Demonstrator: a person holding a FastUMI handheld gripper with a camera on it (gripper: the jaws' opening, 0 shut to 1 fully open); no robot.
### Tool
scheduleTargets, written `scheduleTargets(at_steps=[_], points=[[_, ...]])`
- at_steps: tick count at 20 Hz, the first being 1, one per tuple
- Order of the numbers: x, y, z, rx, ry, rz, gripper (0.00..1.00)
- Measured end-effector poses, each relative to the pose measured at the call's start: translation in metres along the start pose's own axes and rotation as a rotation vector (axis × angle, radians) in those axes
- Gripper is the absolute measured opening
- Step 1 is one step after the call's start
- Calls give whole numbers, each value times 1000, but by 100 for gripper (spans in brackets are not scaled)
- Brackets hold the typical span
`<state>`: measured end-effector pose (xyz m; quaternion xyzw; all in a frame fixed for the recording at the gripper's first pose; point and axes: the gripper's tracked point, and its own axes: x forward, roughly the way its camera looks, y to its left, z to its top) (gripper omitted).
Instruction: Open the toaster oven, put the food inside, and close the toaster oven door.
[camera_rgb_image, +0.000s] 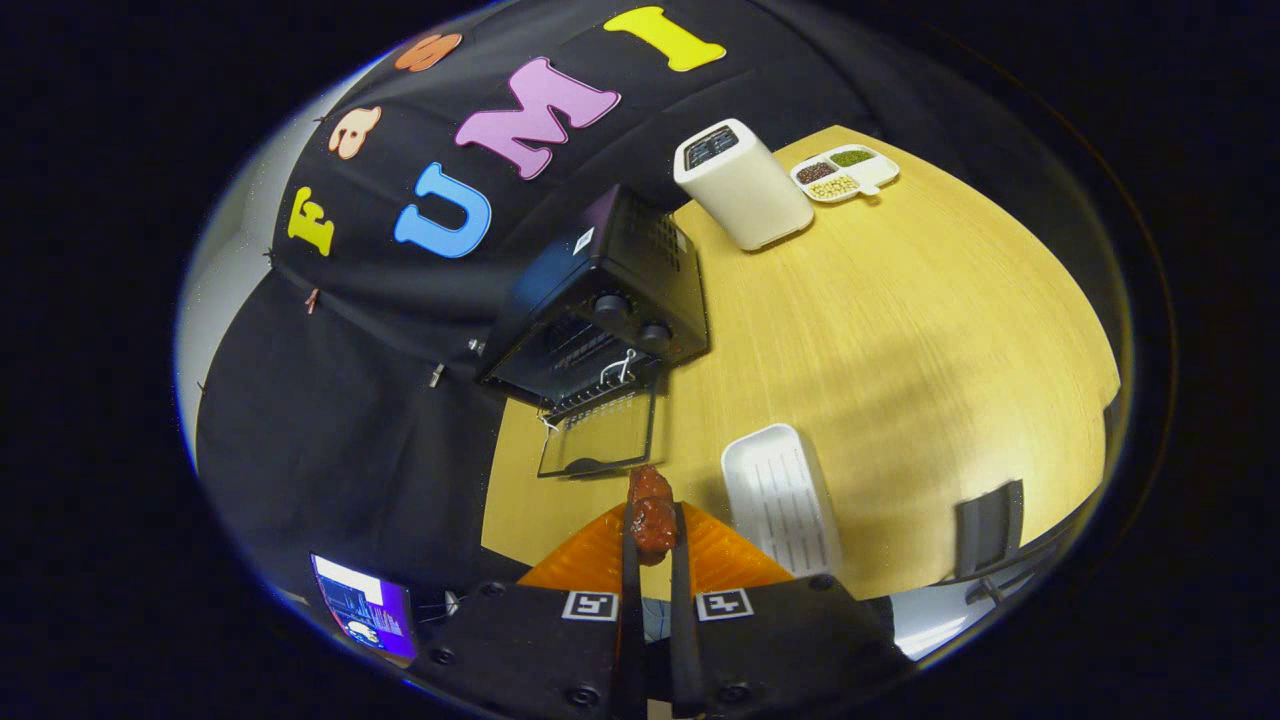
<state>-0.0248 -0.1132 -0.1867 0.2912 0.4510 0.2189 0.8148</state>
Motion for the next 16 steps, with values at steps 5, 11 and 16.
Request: scheduleTargets(at_steps=[5,11,16], points=[[33,57,-17,5,-19,40,14],[87,119,-20,23,-114,103,13],[148,140,-13,44,-182,80,14]])
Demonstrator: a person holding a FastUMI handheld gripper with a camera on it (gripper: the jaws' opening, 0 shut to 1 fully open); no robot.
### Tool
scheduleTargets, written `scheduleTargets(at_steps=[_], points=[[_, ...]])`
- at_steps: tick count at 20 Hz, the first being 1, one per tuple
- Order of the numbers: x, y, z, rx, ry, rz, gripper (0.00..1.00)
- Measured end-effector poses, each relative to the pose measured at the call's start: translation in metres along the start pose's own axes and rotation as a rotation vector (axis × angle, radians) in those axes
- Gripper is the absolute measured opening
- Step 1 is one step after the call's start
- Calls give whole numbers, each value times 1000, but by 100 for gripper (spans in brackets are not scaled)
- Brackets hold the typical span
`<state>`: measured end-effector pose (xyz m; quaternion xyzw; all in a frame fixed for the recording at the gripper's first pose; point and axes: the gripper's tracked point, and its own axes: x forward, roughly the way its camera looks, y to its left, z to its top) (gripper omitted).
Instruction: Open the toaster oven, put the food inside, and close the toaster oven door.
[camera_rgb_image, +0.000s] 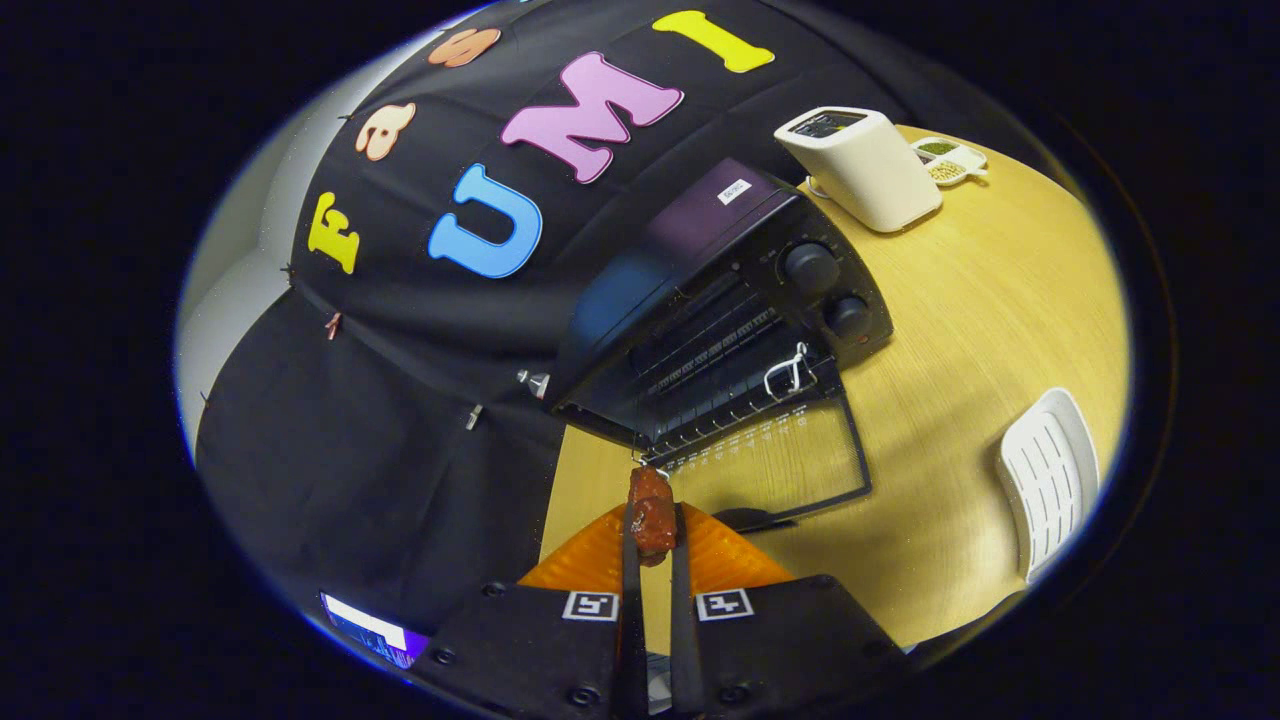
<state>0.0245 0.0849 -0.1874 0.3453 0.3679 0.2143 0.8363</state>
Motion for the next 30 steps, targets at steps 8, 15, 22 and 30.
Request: scheduleTargets(at_steps=[8,15,22,30], points=[[75,3,32,65,-192,-62,14],[119,-15,52,127,-349,-95,13],[148,-34,55,120,-383,-128,13],[137,-32,49,-11,-353,-173,72]])
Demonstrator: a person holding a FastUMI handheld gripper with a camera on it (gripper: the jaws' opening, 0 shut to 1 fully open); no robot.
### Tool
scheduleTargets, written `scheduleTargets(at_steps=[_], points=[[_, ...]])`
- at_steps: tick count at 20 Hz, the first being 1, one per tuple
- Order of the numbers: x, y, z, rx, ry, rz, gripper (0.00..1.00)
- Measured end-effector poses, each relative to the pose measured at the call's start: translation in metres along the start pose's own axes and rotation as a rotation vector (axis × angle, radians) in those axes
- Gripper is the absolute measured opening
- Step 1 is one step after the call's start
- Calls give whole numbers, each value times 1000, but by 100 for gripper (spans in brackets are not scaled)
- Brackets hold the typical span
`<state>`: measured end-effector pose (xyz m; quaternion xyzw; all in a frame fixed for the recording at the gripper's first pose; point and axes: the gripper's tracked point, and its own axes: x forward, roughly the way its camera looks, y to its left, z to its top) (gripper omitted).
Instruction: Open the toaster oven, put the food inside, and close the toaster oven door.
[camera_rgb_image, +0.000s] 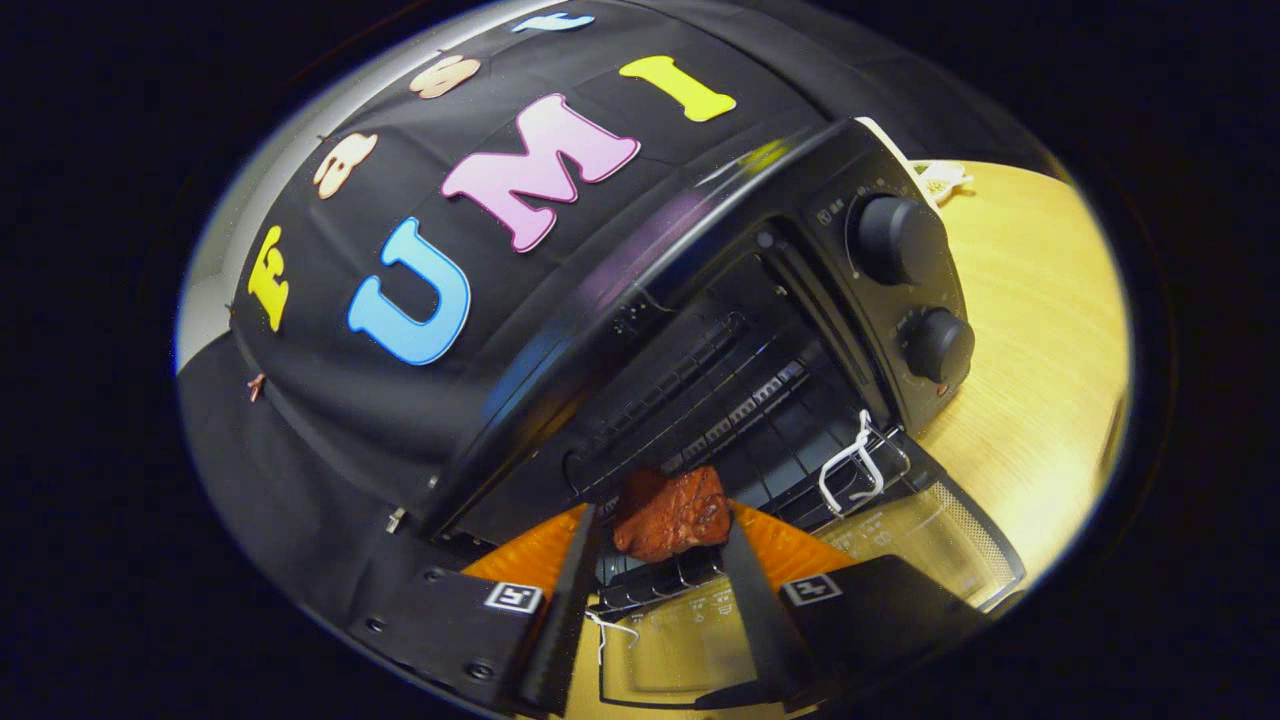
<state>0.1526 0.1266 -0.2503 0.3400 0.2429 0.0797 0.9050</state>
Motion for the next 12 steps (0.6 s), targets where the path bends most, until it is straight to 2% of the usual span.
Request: scheduleTargets(at_steps=[1,2,3,8,12], points=[[-2,-4,3,-45,-3,-20,79],[-5,-6,6,-85,-2,-30,91],[-9,-6,5,-116,5,-36,97],[-33,-5,9,-261,26,-46,98],[-72,-4,0,-448,72,-69,98]])
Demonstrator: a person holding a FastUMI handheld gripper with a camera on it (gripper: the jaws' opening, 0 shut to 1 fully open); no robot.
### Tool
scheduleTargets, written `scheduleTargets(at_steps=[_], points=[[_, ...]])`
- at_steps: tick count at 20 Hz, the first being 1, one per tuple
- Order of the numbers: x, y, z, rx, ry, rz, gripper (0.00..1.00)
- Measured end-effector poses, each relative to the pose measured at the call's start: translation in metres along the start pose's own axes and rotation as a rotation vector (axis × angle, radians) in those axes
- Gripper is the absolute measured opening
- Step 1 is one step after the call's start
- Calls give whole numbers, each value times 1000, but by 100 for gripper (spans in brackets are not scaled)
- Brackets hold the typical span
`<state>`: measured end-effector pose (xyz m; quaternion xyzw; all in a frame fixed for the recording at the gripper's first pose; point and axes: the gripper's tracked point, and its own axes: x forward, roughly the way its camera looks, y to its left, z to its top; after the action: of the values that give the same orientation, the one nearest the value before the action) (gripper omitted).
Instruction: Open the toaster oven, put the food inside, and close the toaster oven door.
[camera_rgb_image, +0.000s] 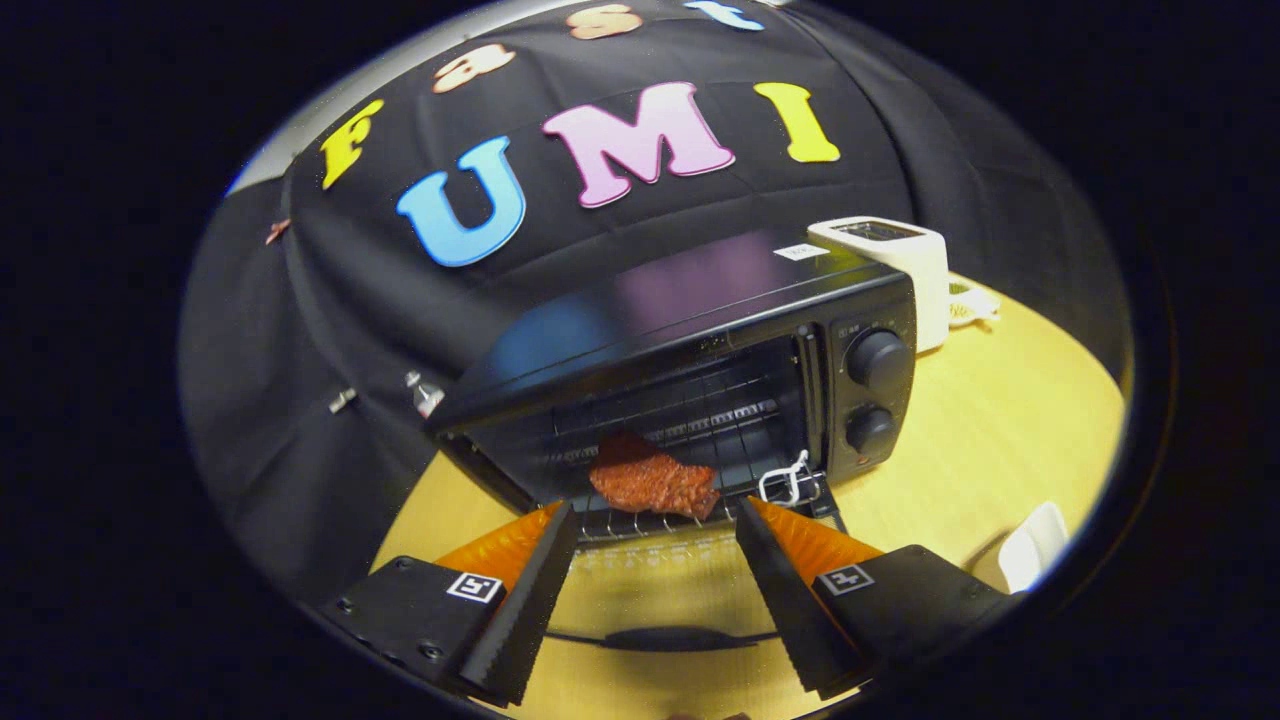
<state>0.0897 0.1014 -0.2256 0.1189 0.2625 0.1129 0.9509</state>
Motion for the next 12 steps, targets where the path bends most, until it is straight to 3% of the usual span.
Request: scheduleTargets(at_steps=[6,12], points=[[-53,6,-29,-144,99,11,98],[-71,-15,-88,-175,246,-79,98]])
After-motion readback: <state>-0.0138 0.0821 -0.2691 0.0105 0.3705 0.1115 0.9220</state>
